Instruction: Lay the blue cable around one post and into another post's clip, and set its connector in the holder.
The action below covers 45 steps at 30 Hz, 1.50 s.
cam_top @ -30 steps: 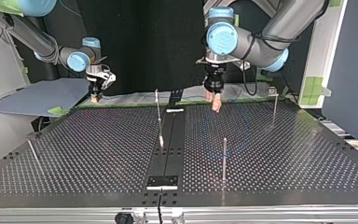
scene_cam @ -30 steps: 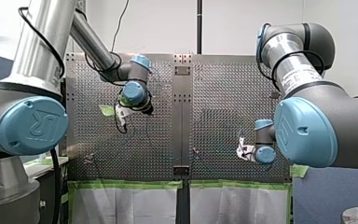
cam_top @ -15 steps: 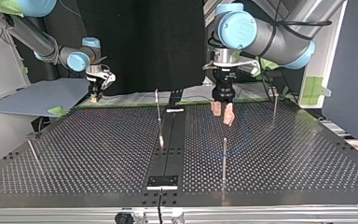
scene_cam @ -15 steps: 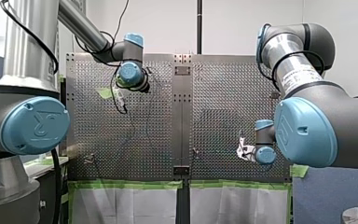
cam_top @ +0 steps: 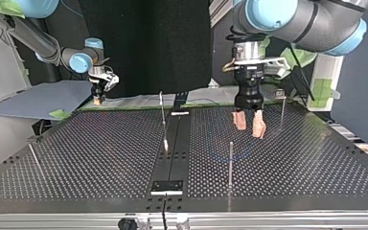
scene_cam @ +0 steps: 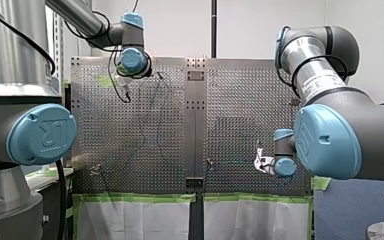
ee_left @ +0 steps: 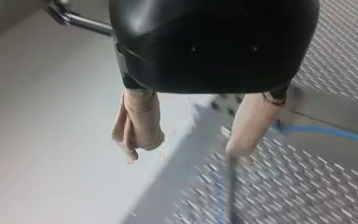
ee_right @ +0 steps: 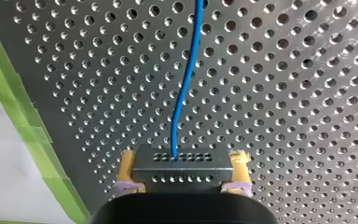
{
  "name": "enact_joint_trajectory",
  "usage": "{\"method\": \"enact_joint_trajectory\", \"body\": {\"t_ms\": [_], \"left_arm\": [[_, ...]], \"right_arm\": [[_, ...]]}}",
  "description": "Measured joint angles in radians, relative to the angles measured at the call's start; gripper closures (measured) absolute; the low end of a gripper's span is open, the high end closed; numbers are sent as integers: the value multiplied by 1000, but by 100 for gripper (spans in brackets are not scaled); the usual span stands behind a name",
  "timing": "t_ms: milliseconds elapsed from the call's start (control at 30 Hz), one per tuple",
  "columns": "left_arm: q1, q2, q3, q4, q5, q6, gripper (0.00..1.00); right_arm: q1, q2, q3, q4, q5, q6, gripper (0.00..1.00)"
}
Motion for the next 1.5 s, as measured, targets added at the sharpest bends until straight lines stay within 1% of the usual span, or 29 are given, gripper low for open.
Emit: {"method": "enact_joint_trajectory", "body": {"t_ms": [133,267,433,633,767,967,1100,1167,1233,1400,1500], "left_arm": [[3,30,1,3,19,-15,0],[5,23,1,14,36,-31,0],[7,-23,0,47,82,-59,0],[10,-86,0,97,109,-83,0],[17,-125,0,113,105,-90,0],[40,-183,-1,113,91,-105,0],[65,-192,-1,119,85,-109,0],[82,-193,-1,120,82,-108,0],[90,-193,-1,120,81,-102,0],[86,-193,-1,119,85,-72,0],[78,-192,-1,119,100,-60,0]], "right_arm": [[0,3,0,0,0,0,39],[-1,4,0,-1,-1,0,39],[-1,7,0,-1,-3,2,39],[3,8,0,-1,-4,-1,39],[6,9,0,-2,-4,-2,39],[11,9,-4,0,-4,1,39],[12,9,-5,1,-4,2,39],[13,9,-5,2,-4,2,39],[14,10,-5,2,-4,2,39],[14,10,-5,0,-3,2,39],[14,10,-5,-1,-4,2,39]]}}
